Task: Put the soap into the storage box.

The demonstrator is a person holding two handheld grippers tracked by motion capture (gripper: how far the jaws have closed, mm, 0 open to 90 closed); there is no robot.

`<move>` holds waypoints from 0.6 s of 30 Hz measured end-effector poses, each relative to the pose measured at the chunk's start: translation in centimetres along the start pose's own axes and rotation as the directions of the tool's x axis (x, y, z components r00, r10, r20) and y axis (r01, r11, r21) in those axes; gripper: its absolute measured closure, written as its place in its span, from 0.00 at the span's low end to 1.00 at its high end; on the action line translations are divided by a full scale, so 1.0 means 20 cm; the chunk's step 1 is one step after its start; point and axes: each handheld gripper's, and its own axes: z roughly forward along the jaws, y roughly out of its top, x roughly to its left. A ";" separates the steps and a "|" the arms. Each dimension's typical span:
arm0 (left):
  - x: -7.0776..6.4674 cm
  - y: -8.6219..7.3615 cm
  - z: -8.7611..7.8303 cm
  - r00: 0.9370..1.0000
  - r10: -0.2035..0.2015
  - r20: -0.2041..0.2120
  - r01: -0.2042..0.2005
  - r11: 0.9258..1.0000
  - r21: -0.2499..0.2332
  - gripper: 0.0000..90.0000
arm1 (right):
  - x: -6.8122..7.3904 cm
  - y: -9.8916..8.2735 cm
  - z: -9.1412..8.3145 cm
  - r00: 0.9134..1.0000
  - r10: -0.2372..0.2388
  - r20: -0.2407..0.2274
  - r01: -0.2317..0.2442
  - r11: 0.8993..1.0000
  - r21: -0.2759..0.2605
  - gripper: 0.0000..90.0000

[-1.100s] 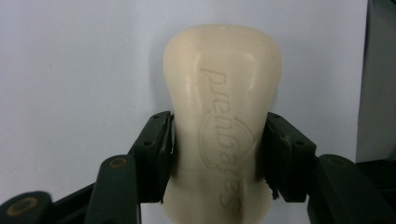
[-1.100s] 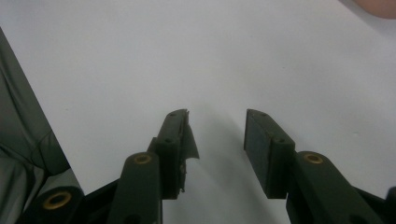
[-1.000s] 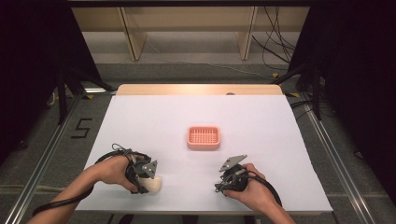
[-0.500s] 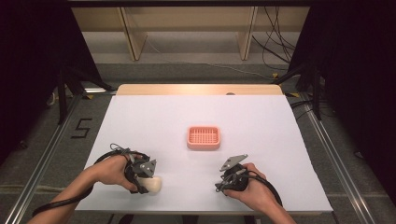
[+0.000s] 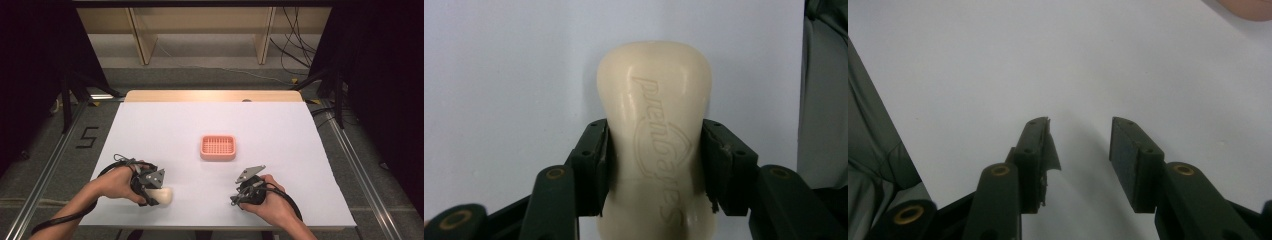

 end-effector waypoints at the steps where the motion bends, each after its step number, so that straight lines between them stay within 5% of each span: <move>1: 0.00 0.00 0.00 1.000 -0.001 -0.004 0.001 1.000 -0.004 0.54 | 0.00 0.00 0.00 1.000 0.001 0.000 -0.001 1.000 0.001 0.66; 13: 0.01 0.00 -0.03 0.998 -0.065 -0.019 0.063 0.994 -0.092 0.54 | 0.01 0.00 0.00 1.000 0.022 -0.006 -0.022 1.000 0.009 0.66; 18: 0.01 0.02 -0.05 0.996 -0.069 -0.048 0.064 0.992 -0.105 0.54 | -0.01 0.00 0.01 1.000 -0.030 -0.009 0.030 1.000 -0.005 0.66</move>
